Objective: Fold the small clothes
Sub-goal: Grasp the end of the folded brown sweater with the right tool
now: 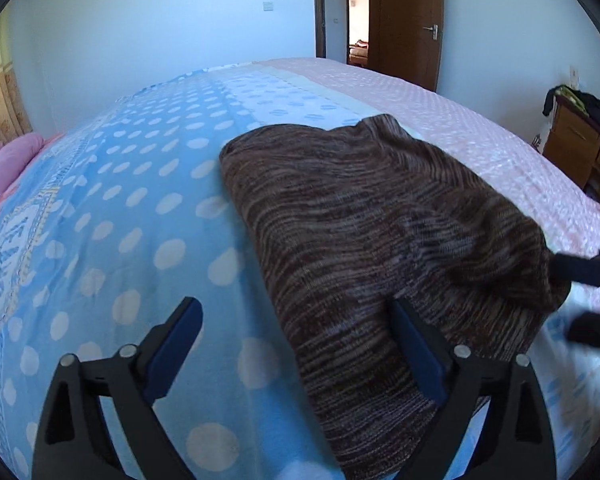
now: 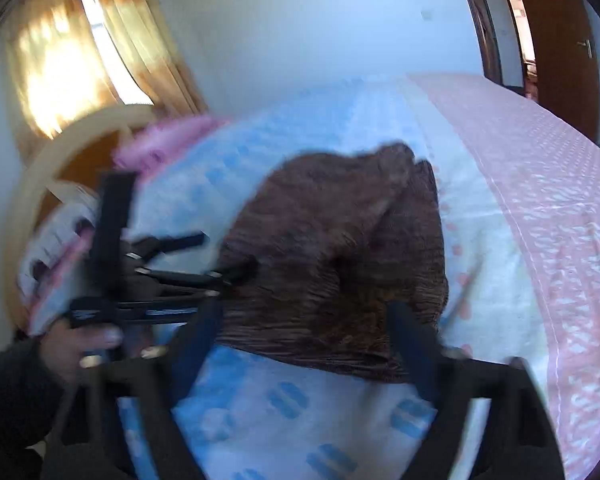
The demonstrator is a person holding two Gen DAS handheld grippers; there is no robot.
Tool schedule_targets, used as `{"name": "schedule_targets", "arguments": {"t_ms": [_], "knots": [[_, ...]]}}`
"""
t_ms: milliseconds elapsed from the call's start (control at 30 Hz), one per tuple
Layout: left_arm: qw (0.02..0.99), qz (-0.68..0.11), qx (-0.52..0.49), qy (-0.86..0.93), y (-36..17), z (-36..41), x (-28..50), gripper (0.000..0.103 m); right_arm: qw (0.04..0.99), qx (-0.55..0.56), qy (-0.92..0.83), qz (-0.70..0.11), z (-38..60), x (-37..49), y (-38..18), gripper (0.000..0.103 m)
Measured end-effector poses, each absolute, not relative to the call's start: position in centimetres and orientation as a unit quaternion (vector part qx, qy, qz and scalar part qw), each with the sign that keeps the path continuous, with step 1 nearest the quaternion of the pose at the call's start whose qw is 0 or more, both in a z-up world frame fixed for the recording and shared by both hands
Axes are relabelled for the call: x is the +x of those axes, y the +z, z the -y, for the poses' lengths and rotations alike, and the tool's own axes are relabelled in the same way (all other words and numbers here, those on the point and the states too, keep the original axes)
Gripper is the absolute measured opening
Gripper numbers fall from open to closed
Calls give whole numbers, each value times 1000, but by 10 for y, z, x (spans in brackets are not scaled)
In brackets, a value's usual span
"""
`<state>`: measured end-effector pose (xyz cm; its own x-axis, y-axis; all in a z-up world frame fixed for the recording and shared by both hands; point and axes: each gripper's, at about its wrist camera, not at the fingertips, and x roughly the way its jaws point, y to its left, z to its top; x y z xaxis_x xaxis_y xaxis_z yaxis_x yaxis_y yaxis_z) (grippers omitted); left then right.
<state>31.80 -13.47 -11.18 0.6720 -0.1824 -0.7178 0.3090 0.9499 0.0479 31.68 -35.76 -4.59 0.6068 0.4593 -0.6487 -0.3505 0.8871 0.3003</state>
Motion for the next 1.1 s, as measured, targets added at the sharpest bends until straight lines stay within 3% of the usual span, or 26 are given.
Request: {"name": "schedule_targets", "arguments": {"t_ms": [33, 67, 133, 267, 400, 467, 500, 533, 700, 767, 800, 833, 1100], "knots": [[909, -383, 90, -135, -114, 135, 315, 98, 883, 89, 223, -403, 361, 326, -54, 6], [908, -384, 92, -137, -115, 134, 314, 98, 874, 122, 221, -415, 374, 331, -60, 3], [907, -385, 86, -146, -117, 130, 312, 103, 874, 134, 202, -422, 391, 329, -65, 3], [895, -403, 85, -170, -126, 133, 314, 103, 858, 166, 185, -450, 423, 326, -84, 3], [903, -387, 90, -165, -124, 134, 308, 103, 870, 174, 181, -425, 424, 331, -70, 6], [906, -380, 92, -165, -124, 134, 304, 103, 880, 182, 176, -401, 429, 336, -54, 38], [906, -378, 93, -164, -124, 135, 304, 103, 882, 190, 180, -392, 430, 343, -49, 68], [907, -377, 93, -165, -124, 135, 303, 103, 884, 195, 188, -382, 429, 356, -42, 74], [913, -365, 59, -175, -121, 124, 301, 103, 880, 139, 202, -406, 392, 433, -37, 72], [913, -361, 36, -186, -120, 117, 302, 103, 872, 106, 194, -437, 377, 462, -47, 50], [912, -363, 19, -190, -120, 111, 304, 103, 871, 91, 184, -447, 371, 473, -52, 16], [911, -366, 6, -191, -121, 108, 306, 103, 870, 78, 176, -454, 366, 480, -56, 4], [900, -391, 26, -192, -128, 120, 309, 103, 891, 64, 111, -436, 408, 483, -64, 3]]}}
